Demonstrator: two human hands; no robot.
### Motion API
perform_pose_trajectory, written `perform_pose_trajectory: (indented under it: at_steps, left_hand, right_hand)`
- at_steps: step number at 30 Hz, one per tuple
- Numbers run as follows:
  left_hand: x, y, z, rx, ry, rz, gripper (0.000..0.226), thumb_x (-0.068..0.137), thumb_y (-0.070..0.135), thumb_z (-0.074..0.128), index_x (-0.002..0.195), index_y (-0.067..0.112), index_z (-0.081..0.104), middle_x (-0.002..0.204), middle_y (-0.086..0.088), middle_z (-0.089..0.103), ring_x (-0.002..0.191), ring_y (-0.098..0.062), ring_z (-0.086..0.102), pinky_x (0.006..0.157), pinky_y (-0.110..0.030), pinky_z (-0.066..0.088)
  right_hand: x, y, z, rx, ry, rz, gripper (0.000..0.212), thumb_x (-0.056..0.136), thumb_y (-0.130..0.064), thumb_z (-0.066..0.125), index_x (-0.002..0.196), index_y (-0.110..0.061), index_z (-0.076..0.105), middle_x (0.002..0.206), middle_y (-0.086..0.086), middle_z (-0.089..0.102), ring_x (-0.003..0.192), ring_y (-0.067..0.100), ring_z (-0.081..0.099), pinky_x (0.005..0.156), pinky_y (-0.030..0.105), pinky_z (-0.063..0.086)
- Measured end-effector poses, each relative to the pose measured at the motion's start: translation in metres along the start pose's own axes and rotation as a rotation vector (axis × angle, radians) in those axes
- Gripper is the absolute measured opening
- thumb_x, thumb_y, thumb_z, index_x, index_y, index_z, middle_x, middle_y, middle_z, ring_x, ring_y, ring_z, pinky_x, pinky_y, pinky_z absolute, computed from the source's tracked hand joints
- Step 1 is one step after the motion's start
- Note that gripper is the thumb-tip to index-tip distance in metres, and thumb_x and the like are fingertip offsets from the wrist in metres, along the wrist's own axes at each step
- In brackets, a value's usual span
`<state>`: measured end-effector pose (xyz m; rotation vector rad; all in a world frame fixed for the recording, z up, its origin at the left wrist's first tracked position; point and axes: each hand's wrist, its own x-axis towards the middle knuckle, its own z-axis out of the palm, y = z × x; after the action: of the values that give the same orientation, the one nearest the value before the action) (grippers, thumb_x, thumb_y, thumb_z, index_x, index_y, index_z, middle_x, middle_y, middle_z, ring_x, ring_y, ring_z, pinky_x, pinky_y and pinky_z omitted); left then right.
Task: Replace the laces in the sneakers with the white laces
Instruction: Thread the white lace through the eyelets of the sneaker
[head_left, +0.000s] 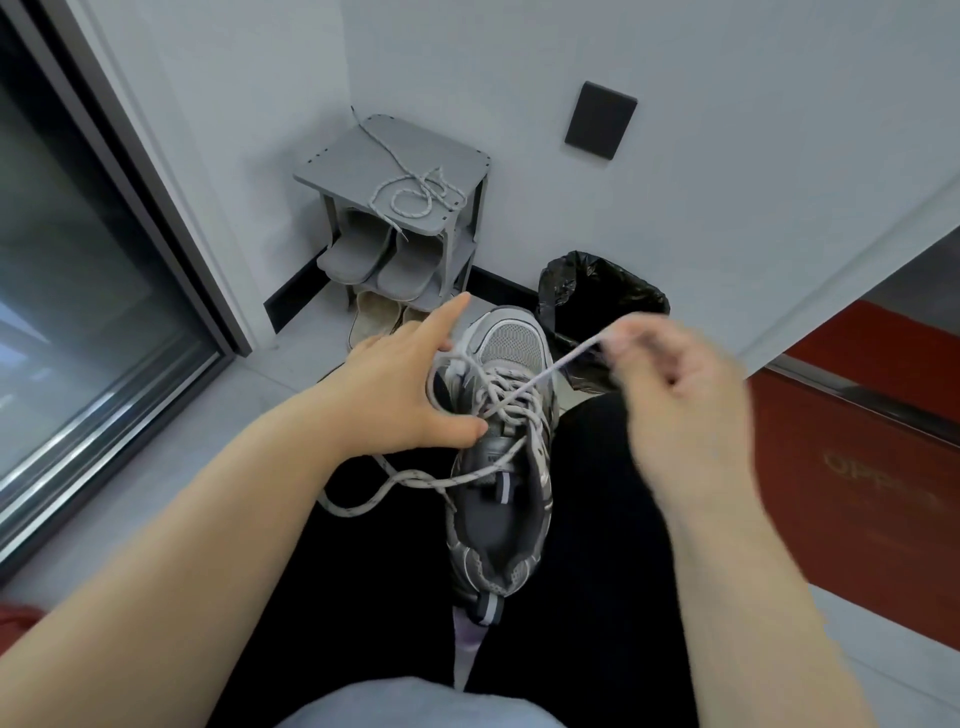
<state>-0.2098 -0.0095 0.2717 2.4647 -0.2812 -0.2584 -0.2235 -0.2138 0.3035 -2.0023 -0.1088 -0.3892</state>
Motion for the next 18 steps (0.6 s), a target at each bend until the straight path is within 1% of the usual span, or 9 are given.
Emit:
perform_pose_trajectory:
  at_steps: [2, 3, 4, 5, 8, 11, 13, 15, 18]
  left_hand:
    - [0.0, -0.001, 0.001, -0.014, 0.008, 0.027, 0.102, 0.057, 0.061, 0.065, 0.143, 0.037, 0.016, 0.113, 0.017, 0.05, 0.112, -0.008, 0.046, 0.109, -0.036, 0.029]
    - [0.0, -0.001, 0.002, -0.011, 0.011, 0.046, 0.097, 0.052, 0.064, 0.058, 0.139, 0.037, 0.026, 0.105, 0.022, 0.051, 0.107, -0.005, 0.048, 0.108, -0.036, 0.03]
    - [0.001, -0.001, 0.003, -0.016, 0.017, 0.063, 0.089, 0.048, 0.065, 0.052, 0.132, 0.038, 0.037, 0.098, 0.024, 0.052, 0.102, -0.004, 0.05, 0.106, -0.034, 0.031]
    - [0.001, -0.002, 0.004, -0.032, 0.03, 0.074, 0.079, 0.047, 0.063, 0.048, 0.122, 0.04, 0.045, 0.092, 0.024, 0.054, 0.097, -0.001, 0.051, 0.103, -0.031, 0.032]
    - [0.0, -0.004, 0.009, -0.104, 0.086, 0.11, 0.045, 0.05, 0.056, 0.051, 0.092, 0.04, 0.053, 0.077, 0.019, 0.06, 0.084, 0.003, 0.053, 0.09, -0.023, 0.032]
    - [-0.001, -0.005, 0.013, -0.124, 0.121, 0.155, 0.03, 0.053, 0.051, 0.056, 0.078, 0.035, 0.051, 0.07, 0.014, 0.061, 0.074, 0.0, 0.056, 0.082, -0.021, 0.036]
    - [-0.001, -0.005, 0.013, -0.113, 0.132, 0.178, 0.03, 0.053, 0.05, 0.056, 0.075, 0.032, 0.051, 0.069, 0.012, 0.062, 0.07, -0.002, 0.056, 0.076, -0.019, 0.037]
    - [-0.002, -0.005, 0.012, -0.104, 0.134, 0.185, 0.029, 0.051, 0.05, 0.054, 0.073, 0.032, 0.051, 0.068, 0.013, 0.061, 0.068, -0.002, 0.055, 0.074, -0.019, 0.036]
    - [-0.002, -0.005, 0.011, -0.112, 0.128, 0.18, 0.028, 0.05, 0.049, 0.055, 0.073, 0.032, 0.051, 0.067, 0.014, 0.061, 0.068, -0.001, 0.055, 0.077, -0.021, 0.036]
  right_hand:
    - [0.01, -0.007, -0.015, 0.442, 0.211, 0.129, 0.023, 0.09, -0.018, 0.056, 0.074, -0.029, 0.067, 0.058, -0.014, 0.058, 0.056, -0.001, 0.05, 0.065, 0.015, 0.043]
    - [0.012, -0.011, -0.019, 0.635, 0.239, 0.169, 0.024, 0.094, -0.013, 0.052, 0.077, -0.024, 0.065, 0.055, -0.012, 0.052, 0.053, 0.0, 0.046, 0.063, 0.017, 0.043]
    - [0.013, -0.013, -0.021, 0.743, 0.222, 0.188, 0.023, 0.095, -0.01, 0.048, 0.08, -0.02, 0.062, 0.056, -0.011, 0.049, 0.052, 0.002, 0.043, 0.062, 0.017, 0.041]
    - [0.012, -0.015, -0.019, 0.757, 0.168, 0.193, 0.02, 0.095, -0.011, 0.047, 0.082, -0.019, 0.06, 0.059, -0.01, 0.05, 0.053, 0.002, 0.041, 0.06, 0.017, 0.04]
    - [0.004, -0.015, -0.004, 0.469, -0.123, 0.129, 0.014, 0.088, -0.02, 0.052, 0.08, -0.028, 0.06, 0.08, -0.011, 0.066, 0.057, 0.0, 0.043, 0.059, 0.014, 0.039]
    - [-0.007, -0.013, 0.009, 0.109, -0.367, 0.129, 0.015, 0.087, -0.019, 0.054, 0.087, -0.033, 0.051, 0.096, -0.008, 0.068, 0.053, -0.002, 0.046, 0.056, 0.011, 0.04]
    - [-0.015, -0.01, 0.017, -0.046, -0.447, 0.09, 0.019, 0.085, -0.021, 0.059, 0.096, -0.035, 0.051, 0.093, -0.015, 0.062, 0.067, -0.006, 0.054, 0.061, 0.008, 0.042]
    - [-0.022, -0.006, 0.025, -0.173, -0.492, -0.024, 0.016, 0.081, -0.024, 0.065, 0.093, -0.034, 0.06, 0.086, -0.015, 0.059, 0.077, -0.001, 0.056, 0.068, 0.015, 0.045]
    - [-0.024, 0.005, 0.031, -0.389, -0.481, -0.157, 0.015, 0.075, -0.023, 0.071, 0.089, -0.028, 0.065, 0.086, -0.015, 0.05, 0.081, 0.005, 0.05, 0.07, 0.023, 0.044]
